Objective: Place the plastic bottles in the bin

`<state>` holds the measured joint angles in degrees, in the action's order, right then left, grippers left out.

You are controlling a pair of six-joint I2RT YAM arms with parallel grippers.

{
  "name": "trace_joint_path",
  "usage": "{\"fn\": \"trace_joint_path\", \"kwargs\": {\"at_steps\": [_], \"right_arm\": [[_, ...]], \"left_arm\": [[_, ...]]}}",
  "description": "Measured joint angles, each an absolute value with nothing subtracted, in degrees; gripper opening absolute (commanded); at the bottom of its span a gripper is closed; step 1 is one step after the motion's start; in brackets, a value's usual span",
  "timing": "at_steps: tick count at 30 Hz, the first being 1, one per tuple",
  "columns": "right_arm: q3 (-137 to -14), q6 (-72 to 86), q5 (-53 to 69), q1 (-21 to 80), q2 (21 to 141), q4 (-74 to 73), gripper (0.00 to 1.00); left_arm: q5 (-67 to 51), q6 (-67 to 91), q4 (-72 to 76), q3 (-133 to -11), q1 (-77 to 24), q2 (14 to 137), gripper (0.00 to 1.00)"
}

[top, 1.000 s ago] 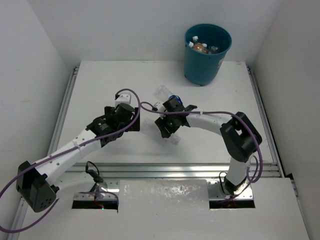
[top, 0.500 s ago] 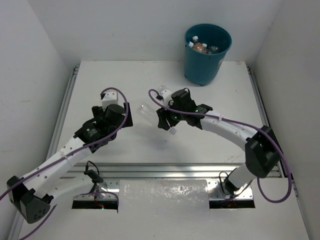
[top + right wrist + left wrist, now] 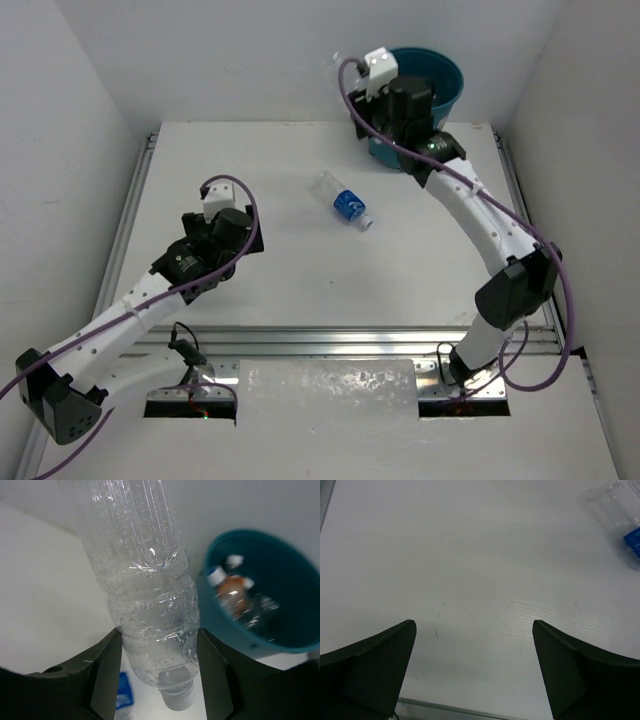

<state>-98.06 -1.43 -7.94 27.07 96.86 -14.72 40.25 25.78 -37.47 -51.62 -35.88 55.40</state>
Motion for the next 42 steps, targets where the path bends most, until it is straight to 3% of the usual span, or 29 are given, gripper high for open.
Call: {"fn": "trace_joint_path", "kwargs": {"at_steps": [7,10,11,12,14,16,17,19,21,30,37,42], "right_arm": [[-115.3,-12.8,-16.3,20.8,108.8,-6.7,0.00],[-123.3,-16.8,-18.1,18.3,116.0,-3.4,0.06],[-124.3,-17.6,-18.2,17.4,117.7,-1.6,0.24],[-124.6,-18.1,-18.2,16.4,119.0,0.0,0.55],[-124.7,-18.4,-18.3,14.1,121.5,1.7,0.55],[-124.9,-18.3,-18.4,12.6,123.3,2.6,0.62],[-124.9,-18.3,-18.4,11.5,124.7,2.9,0.67],[-124.9,-18.0,-18.5,10.1,126.3,3.0,0.88],[-124.9,-17.5,-18.4,9.6,127.0,2.7,0.99],[-123.8,-10.1,-10.5,13.1,120.4,-8.1,0.99],[-97.5,-5.1,0.6,25.4,96.9,-14.0,0.99],[-86.4,-2.6,2.8,31.4,97.5,-14.3,0.99]], "left_arm": [[41.1,25.8,-37.6,-51.6,-35.9,56.4,1.00],[41.2,25.8,-37.6,-51.6,-35.9,57.5,1.00],[41.3,25.7,-37.6,-51.6,-35.9,57.8,1.00],[41.4,25.7,-37.6,-51.6,-35.9,58.2,0.99],[41.5,25.7,-37.6,-51.6,-35.9,58.4,0.99],[41.5,25.7,-37.6,-51.6,-35.9,58.7,1.00],[41.5,25.7,-37.6,-51.6,-35.9,58.8,1.00],[41.4,25.5,-37.6,-51.6,-35.8,59.0,1.00],[41.2,25.3,-37.5,-51.6,-35.8,59.1,1.00],[39.9,24.5,-37.5,-51.6,-35.7,60.1,1.00],[40.2,25.0,-37.5,-51.6,-34.1,58.7,1.00],[40.9,25.6,-37.5,-51.6,-34.0,55.2,1.00]]}}
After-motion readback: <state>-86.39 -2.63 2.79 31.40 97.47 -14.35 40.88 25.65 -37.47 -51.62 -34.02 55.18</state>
